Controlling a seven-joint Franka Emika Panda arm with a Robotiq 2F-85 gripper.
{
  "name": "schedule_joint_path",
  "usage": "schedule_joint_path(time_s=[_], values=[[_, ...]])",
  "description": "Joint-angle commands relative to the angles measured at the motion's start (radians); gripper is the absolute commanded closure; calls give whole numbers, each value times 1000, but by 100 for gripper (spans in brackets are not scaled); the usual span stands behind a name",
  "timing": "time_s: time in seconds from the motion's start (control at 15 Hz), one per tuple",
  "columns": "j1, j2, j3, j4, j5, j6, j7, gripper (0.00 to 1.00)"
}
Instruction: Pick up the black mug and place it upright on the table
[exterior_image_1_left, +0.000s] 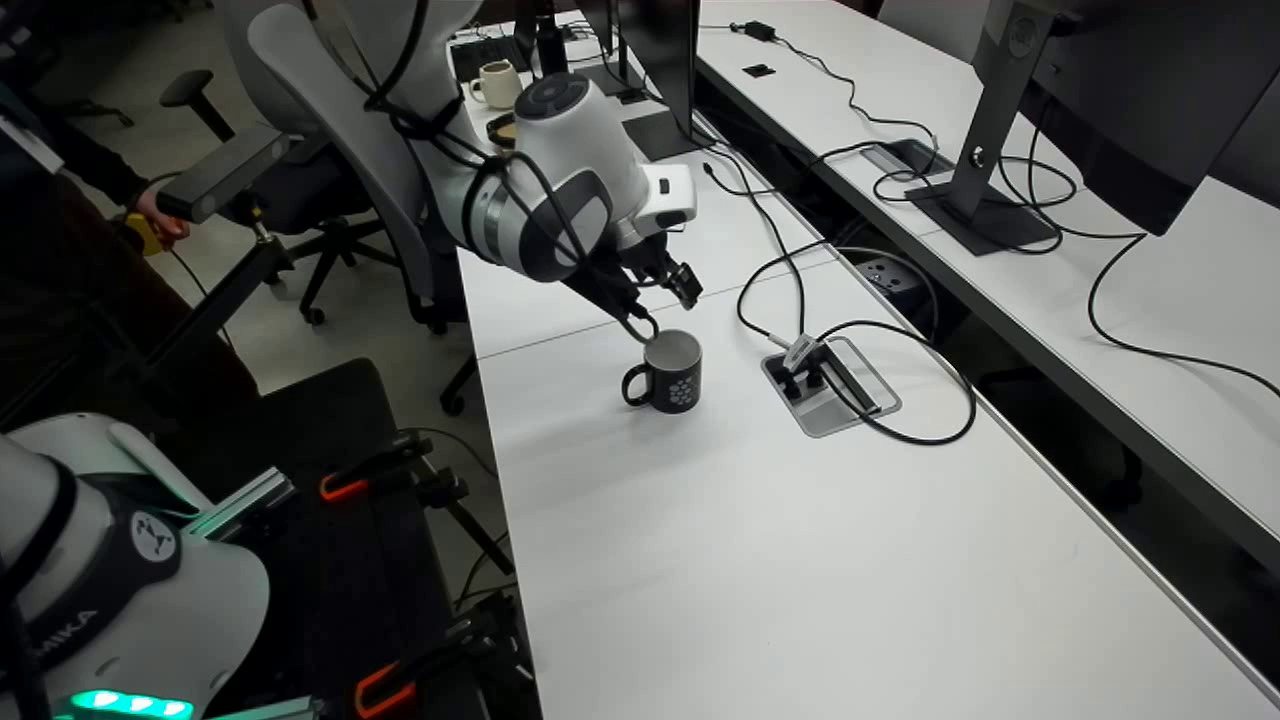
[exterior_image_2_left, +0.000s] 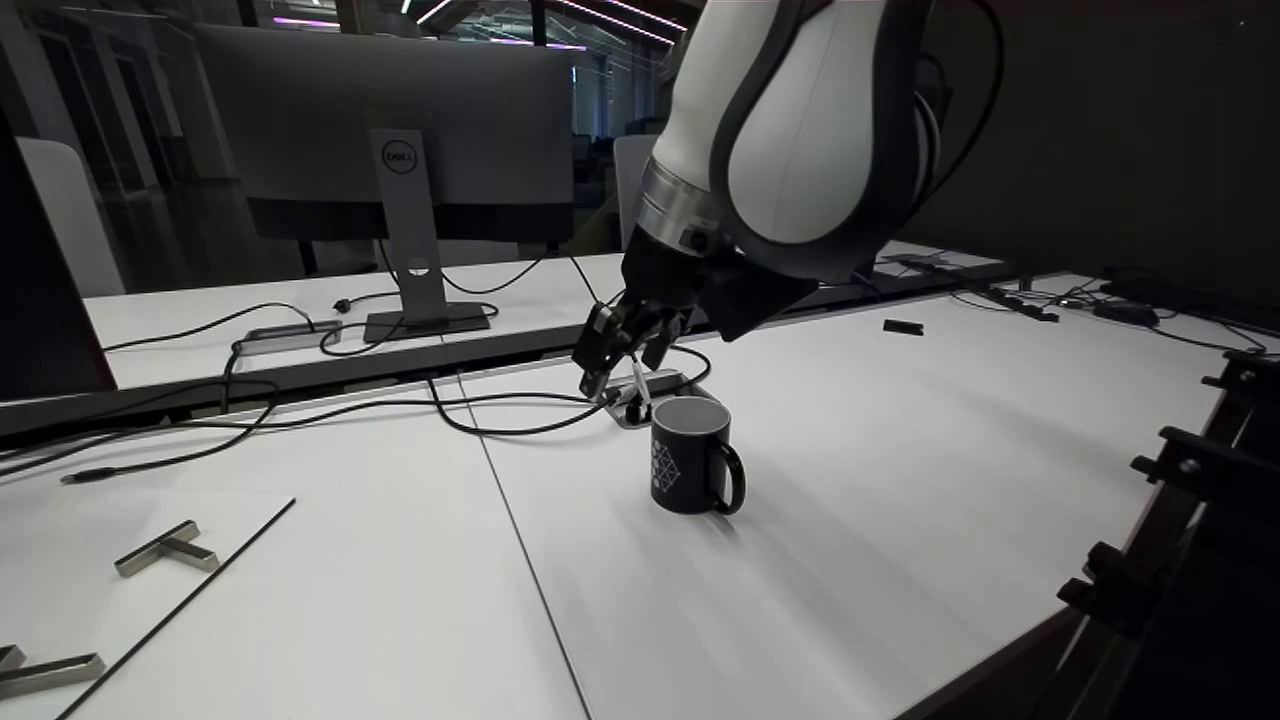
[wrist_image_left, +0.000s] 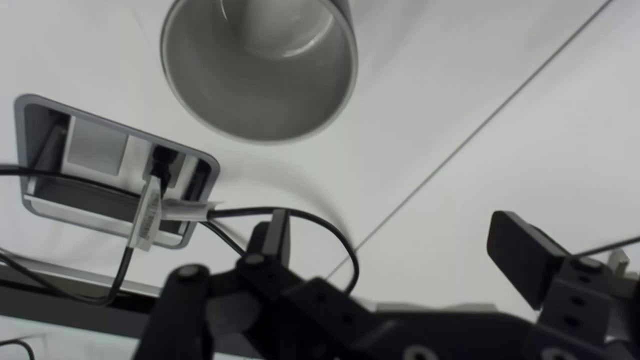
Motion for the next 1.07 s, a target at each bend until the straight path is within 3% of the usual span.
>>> schedule_joint_path(time_s=[0.0,0.53,0.6,1.0], values=[[-123,-57,117,24,-41,70,-72,0],[-224,-123,209,155,-193,52,-237,0],[-192,-113,182,128,-141,49,-211,0],[-210,-125,200,154,-168,43,-232,0]])
